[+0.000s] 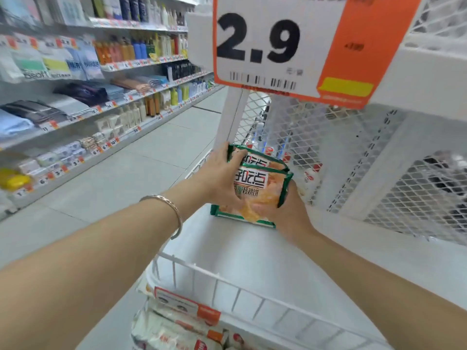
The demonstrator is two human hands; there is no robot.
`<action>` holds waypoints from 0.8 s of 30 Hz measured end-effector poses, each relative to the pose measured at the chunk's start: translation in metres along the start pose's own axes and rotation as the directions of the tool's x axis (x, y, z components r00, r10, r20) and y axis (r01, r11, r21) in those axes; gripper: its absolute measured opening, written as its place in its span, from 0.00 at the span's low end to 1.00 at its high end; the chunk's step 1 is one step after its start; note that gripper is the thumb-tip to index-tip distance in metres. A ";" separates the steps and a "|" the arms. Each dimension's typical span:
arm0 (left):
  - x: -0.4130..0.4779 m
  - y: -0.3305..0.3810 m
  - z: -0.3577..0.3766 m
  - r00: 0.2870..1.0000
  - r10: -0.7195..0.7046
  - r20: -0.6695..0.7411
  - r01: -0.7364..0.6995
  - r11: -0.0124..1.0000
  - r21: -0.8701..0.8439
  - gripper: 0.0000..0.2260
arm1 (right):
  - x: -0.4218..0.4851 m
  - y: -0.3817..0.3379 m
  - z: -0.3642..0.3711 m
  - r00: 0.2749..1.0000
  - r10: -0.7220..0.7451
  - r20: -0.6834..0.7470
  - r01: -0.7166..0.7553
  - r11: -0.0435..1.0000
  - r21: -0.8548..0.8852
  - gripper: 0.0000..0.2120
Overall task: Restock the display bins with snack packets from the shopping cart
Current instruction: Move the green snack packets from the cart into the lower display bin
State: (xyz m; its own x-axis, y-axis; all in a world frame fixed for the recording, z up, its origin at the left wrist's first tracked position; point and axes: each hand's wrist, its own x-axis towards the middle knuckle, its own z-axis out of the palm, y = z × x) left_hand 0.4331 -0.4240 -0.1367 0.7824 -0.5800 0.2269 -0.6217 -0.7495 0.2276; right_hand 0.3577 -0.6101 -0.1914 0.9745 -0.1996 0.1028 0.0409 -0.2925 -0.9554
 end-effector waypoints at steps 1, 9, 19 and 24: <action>-0.002 -0.002 0.001 0.999 0.034 -0.005 -0.033 0.988 0.149 0.59 | -0.001 0.004 0.002 1.000 -0.009 -0.014 0.009 1.000 0.012 0.46; -0.010 -0.024 -0.002 0.990 0.130 0.061 -0.139 0.756 0.640 0.52 | 0.011 0.006 0.041 1.000 -0.007 0.027 0.003 0.990 0.140 0.49; -0.018 -0.019 0.004 0.998 0.053 0.039 -0.066 0.770 0.634 0.57 | 0.000 -0.007 -0.007 0.699 -0.603 0.384 0.535 0.085 -0.841 0.53; -0.011 -0.013 0.012 1.000 -0.005 0.031 -0.017 0.729 0.684 0.61 | 0.030 0.009 -0.023 0.629 -0.419 0.655 0.526 -0.392 -0.755 0.45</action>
State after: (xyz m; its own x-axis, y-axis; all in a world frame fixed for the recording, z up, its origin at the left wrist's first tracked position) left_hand 0.4331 -0.4119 -0.1536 0.7866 -0.5854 0.1965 -0.4404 -0.7548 -0.4861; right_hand 0.3825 -0.6404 -0.1905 0.7401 0.6096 0.2840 0.3294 -0.6967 0.6372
